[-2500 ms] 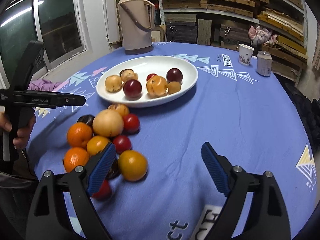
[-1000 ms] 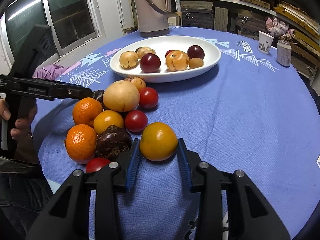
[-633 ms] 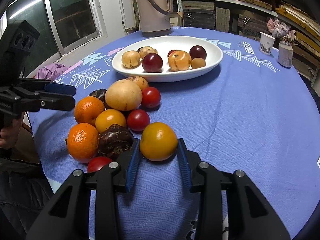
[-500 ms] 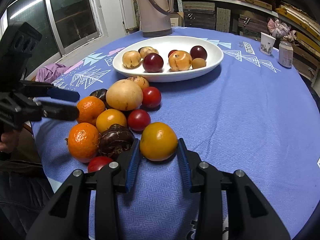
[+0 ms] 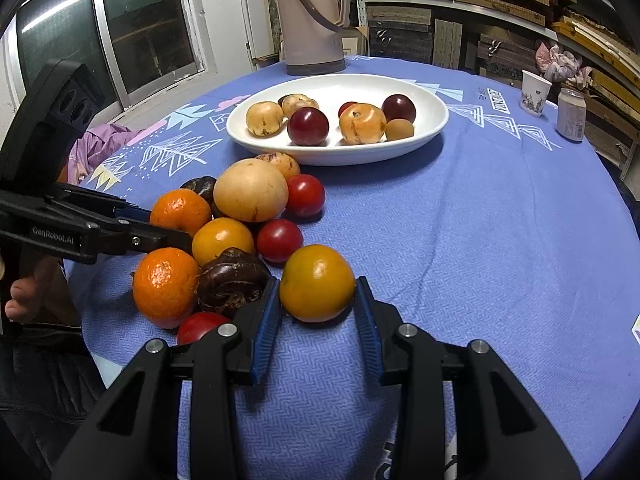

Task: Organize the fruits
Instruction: 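Grasp an orange mandarin with the left tool while the right tool grasps a yellow tomato, then carry the mandarin and yellow tomato over the plate and open both tools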

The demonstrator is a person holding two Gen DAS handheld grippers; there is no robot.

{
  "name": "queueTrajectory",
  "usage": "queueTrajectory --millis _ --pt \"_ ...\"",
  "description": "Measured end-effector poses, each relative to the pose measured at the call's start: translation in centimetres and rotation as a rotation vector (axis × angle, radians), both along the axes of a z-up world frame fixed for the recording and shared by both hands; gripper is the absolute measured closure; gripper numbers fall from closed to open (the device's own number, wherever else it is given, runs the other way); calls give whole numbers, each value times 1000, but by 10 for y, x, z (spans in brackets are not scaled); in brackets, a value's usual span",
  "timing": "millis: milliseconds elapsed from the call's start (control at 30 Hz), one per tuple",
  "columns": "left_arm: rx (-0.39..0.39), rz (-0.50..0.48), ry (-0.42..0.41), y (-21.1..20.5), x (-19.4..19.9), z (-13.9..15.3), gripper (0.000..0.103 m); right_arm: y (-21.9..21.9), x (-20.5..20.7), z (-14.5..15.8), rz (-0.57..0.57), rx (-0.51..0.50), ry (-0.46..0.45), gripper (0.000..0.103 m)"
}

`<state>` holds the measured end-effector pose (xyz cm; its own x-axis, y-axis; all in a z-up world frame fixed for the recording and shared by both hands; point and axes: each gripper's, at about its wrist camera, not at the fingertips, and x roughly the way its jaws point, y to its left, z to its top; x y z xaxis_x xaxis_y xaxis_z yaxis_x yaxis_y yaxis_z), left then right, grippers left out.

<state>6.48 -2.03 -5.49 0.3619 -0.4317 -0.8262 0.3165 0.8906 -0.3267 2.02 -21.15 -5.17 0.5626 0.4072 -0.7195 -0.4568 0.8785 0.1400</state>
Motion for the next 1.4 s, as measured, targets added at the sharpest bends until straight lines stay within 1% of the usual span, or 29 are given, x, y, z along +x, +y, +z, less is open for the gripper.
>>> queueTrajectory --millis 67,200,300,433,533,633,867,967,1067,1167,1267,1400 --pt "-8 3 4 1 1 0 63 0 0 0 -1 3 -1 66" --pt "30 -8 -24 -2 -2 2 64 -3 -1 1 -5 16 -5 66" --pt "42 -10 -44 -1 -4 6 64 -4 -1 2 -10 23 -8 66" --pt "70 3 -106 3 -9 18 64 -8 -2 4 -18 29 -9 66" --pt "75 28 -135 10 -9 25 64 -10 -2 7 -32 28 -16 66" --pt "81 49 -148 18 -7 31 63 -15 -3 13 -47 32 -32 66" --pt "111 77 -193 27 7 45 63 -26 -1 44 -66 52 -97 66" --pt "128 82 -229 27 18 55 63 -28 10 57 -69 53 -119 66" --pt "114 84 -236 28 34 62 63 -26 22 66 -73 62 -136 66" --pt "127 99 -250 27 51 66 63 -19 42 72 -87 55 -139 66" --pt "118 116 -240 29 66 66 63 -11 65 75 -97 60 -139 66" --pt "139 127 -231 25 91 63 63 0 100 80 -110 75 -127 66"
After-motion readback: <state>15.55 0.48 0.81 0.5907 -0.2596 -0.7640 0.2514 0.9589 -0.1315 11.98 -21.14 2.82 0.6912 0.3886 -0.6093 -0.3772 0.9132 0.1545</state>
